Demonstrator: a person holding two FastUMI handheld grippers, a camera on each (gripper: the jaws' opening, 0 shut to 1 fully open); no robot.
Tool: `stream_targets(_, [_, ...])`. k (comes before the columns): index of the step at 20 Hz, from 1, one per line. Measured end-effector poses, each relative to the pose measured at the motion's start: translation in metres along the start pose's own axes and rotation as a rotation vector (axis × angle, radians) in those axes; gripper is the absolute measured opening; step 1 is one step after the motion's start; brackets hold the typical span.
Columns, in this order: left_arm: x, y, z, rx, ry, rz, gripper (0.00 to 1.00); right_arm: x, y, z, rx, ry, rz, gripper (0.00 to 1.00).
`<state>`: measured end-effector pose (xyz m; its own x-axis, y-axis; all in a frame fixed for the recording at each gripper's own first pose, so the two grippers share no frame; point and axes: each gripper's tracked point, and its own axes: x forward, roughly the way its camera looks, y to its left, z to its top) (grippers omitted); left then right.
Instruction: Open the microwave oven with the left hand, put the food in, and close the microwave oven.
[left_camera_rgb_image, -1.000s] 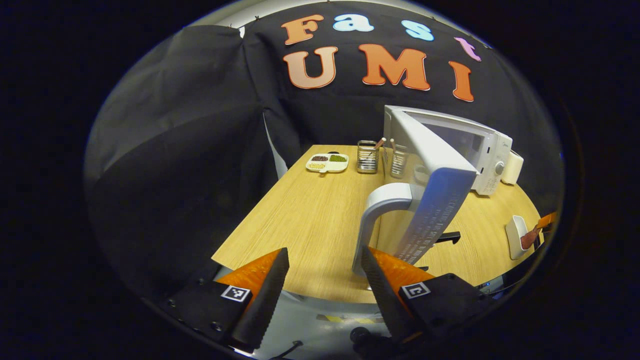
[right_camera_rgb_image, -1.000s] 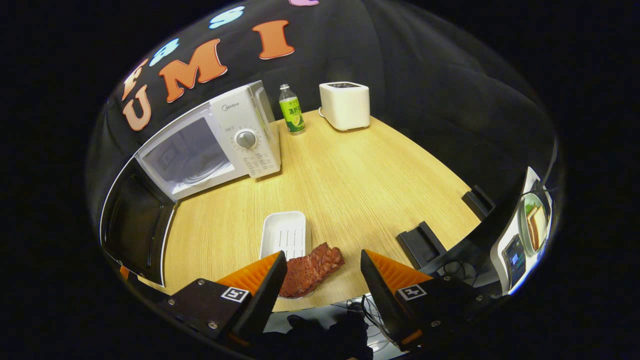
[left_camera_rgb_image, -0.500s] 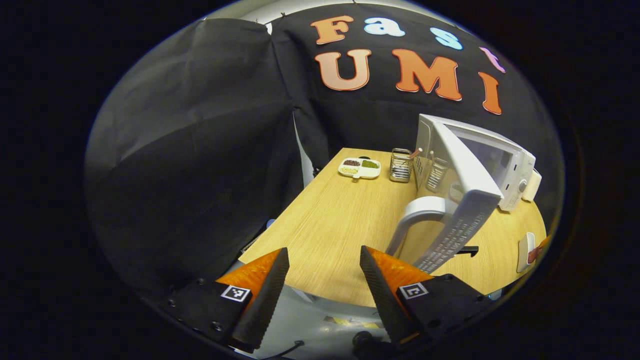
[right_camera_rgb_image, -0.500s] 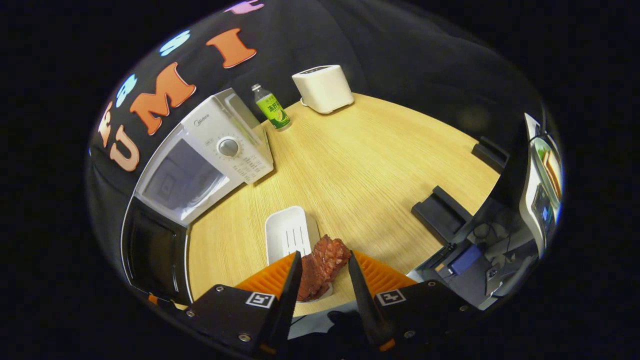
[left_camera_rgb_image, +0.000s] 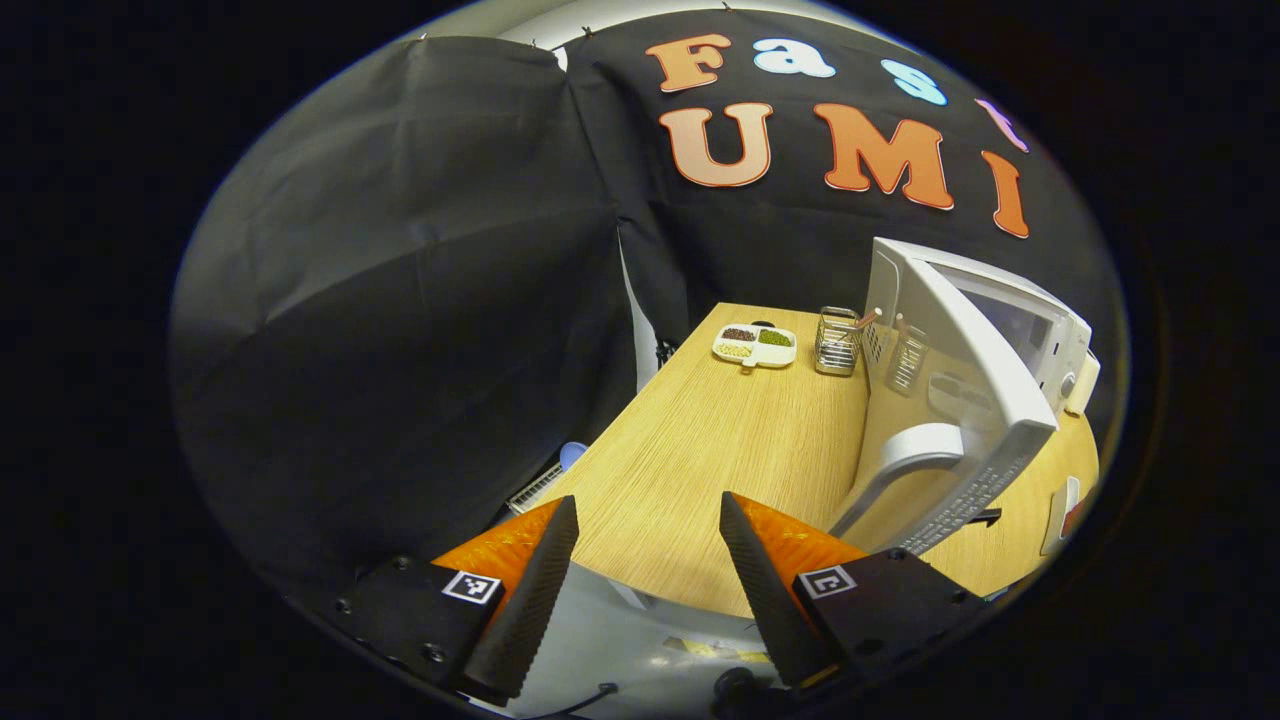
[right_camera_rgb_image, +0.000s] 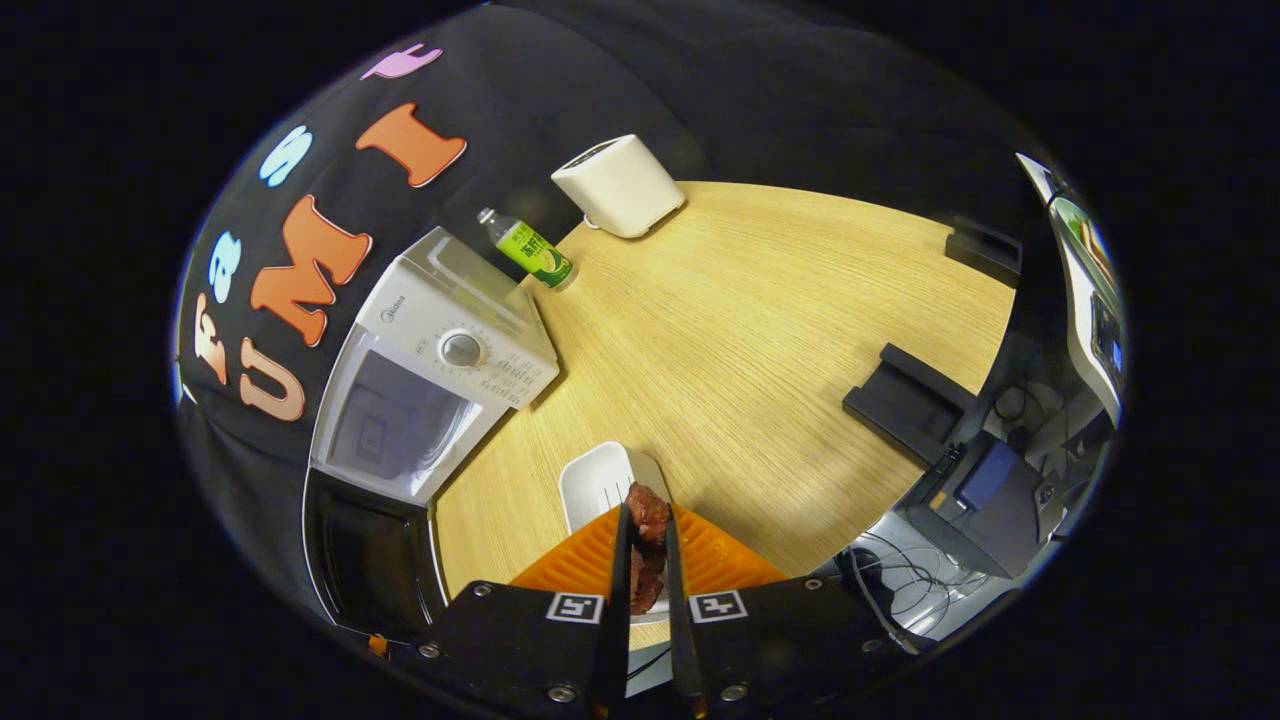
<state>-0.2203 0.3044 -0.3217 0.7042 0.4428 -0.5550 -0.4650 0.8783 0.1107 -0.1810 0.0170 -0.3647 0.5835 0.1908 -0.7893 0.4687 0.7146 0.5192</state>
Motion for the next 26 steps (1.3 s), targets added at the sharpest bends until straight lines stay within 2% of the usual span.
stream_targets(1, [0.002,-0.001,0.003,0.002,-0.003,-0.001,0.86,0.0,0.006,0.0,-0.009,0.005,0.01,0.16])
stream_targets(2, [0.004,-0.003,0.007,0.006,-0.009,0.0,0.93,0.0,0.012,-0.003,-0.013,0.024,0.025,0.16])
stream_targets(4, [0.009,-0.005,0.014,0.011,-0.019,-0.002,0.93,0.0,0.017,-0.005,-0.029,0.039,0.032,0.15])
stream_targets(5, [0.011,-0.007,0.015,0.012,-0.019,-0.005,0.86,0.0,0.018,-0.003,-0.044,0.035,0.024,0.15])
stream_targets(6, [0.012,-0.006,0.017,0.014,-0.023,-0.003,0.86,-0.001,0.019,-0.002,-0.058,0.029,0.017,0.16])
stream_targets(7, [0.014,-0.005,0.021,0.013,-0.034,-0.003,0.93,-0.003,0.021,0.002,-0.077,0.023,0.011,0.13])
stream_targets(12, [0.026,-0.003,0.032,0.043,-0.055,-0.005,0.93,-0.014,0.039,0.027,-0.17,-0.025,0.004,0.13])
stream_targets(15, [0.031,-0.005,0.041,0.064,-0.08,-0.01,0.93,-0.026,0.066,0.046,-0.199,-0.072,0.038,0.13])
stream_targets(18, [0.04,-0.009,0.05,0.003,-0.086,-0.011,0.93,-0.034,0.102,0.059,-0.225,-0.113,0.099,0.13])
stream_targets(21, [0.047,-0.019,0.056,-0.021,-0.113,-0.035,0.93,-0.032,0.139,0.059,-0.243,-0.13,0.153,0.13])
stream_targets(26, [0.058,-0.031,0.048,-0.019,-0.103,-0.096,0.93,-0.009,0.196,0.039,-0.276,-0.121,0.2,0.13])
